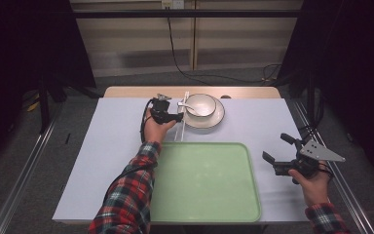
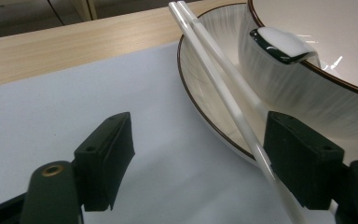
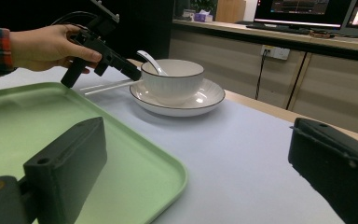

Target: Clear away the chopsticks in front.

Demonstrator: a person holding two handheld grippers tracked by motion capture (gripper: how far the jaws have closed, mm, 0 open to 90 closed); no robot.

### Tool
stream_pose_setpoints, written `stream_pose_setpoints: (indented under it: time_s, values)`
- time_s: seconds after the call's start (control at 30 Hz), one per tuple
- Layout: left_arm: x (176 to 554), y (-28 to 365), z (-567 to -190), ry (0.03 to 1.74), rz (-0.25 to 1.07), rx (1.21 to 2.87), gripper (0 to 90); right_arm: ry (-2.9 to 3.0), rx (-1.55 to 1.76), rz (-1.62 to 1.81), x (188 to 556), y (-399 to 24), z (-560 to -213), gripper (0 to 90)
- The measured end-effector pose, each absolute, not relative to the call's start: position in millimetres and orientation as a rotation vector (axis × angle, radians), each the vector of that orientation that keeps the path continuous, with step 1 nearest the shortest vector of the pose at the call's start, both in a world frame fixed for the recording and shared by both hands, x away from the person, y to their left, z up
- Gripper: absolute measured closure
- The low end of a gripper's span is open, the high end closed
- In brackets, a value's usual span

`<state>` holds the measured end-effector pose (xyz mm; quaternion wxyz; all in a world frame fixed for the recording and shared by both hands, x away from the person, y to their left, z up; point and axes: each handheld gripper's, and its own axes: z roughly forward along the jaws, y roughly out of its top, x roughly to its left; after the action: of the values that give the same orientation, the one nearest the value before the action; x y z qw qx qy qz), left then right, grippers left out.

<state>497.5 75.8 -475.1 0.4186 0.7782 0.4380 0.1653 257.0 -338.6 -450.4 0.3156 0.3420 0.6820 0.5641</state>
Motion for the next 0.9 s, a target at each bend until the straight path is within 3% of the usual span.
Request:
stream_pose_setpoints:
  time_s: [0.23, 0.7, 0.9]
  values:
    - [496.6, 73.9, -473.8, 1.103, 0.392, 1.981, 33.5, 1.794, 0.895, 1.486, 257.6, -339.6, -450.5, 3.6]
    - [498.6, 66.3, -475.6, 1.193, 0.342, 1.95, 41.9, 1.794, 0.902, 1.492, 256.8, -339.8, -450.1, 3.7]
    - [499.9, 62.6, -477.1, 1.254, 0.281, 1.922, 53.2, 1.793, 0.902, 1.493, 256.9, -340.0, -450.1, 3.7]
